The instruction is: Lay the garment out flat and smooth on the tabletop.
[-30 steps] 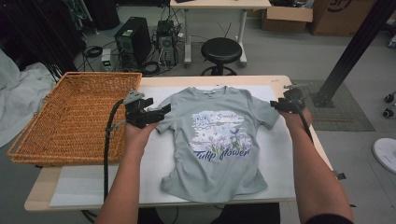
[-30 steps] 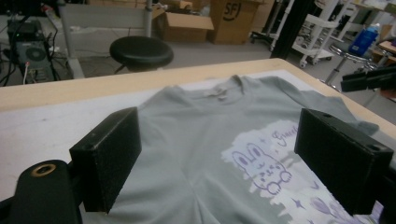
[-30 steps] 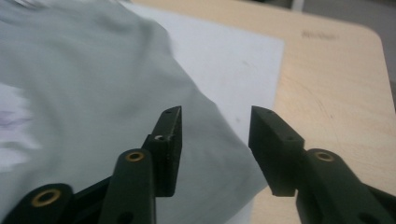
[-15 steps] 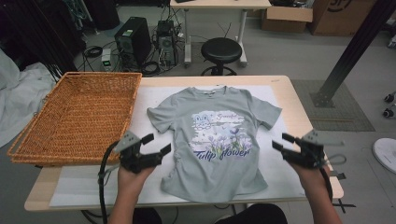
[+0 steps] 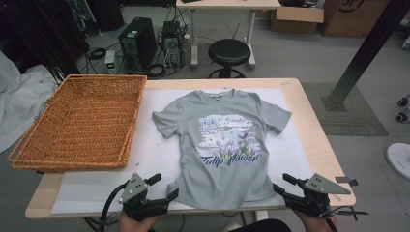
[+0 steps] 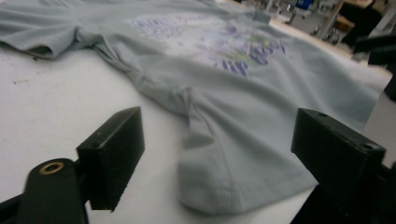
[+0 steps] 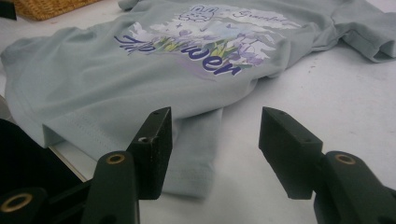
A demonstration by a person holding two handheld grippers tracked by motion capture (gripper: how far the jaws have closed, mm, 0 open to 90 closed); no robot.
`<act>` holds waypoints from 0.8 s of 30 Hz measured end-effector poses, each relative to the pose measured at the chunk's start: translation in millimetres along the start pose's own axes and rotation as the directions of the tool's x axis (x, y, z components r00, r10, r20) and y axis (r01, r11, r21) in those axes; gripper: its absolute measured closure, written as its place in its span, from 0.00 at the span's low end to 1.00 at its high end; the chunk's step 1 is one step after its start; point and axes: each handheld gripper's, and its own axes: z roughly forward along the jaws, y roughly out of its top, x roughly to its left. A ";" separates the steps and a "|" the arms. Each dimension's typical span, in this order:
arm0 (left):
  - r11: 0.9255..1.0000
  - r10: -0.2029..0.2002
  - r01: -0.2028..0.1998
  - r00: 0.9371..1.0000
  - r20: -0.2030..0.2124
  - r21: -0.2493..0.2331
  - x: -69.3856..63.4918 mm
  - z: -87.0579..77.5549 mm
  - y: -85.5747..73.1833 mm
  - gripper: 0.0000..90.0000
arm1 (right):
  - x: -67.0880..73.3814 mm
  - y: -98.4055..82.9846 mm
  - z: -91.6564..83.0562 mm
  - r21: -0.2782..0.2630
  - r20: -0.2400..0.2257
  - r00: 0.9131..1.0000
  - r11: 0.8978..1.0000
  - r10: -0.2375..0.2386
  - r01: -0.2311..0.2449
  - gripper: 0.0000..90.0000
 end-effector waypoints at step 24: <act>0.997 0.074 -0.076 0.994 -0.082 -0.022 -30.1 -8.0 -3.5 0.95 | 6.2 -11.4 -10.5 -0.012 -0.030 0.999 1.000 -0.014 0.013 0.92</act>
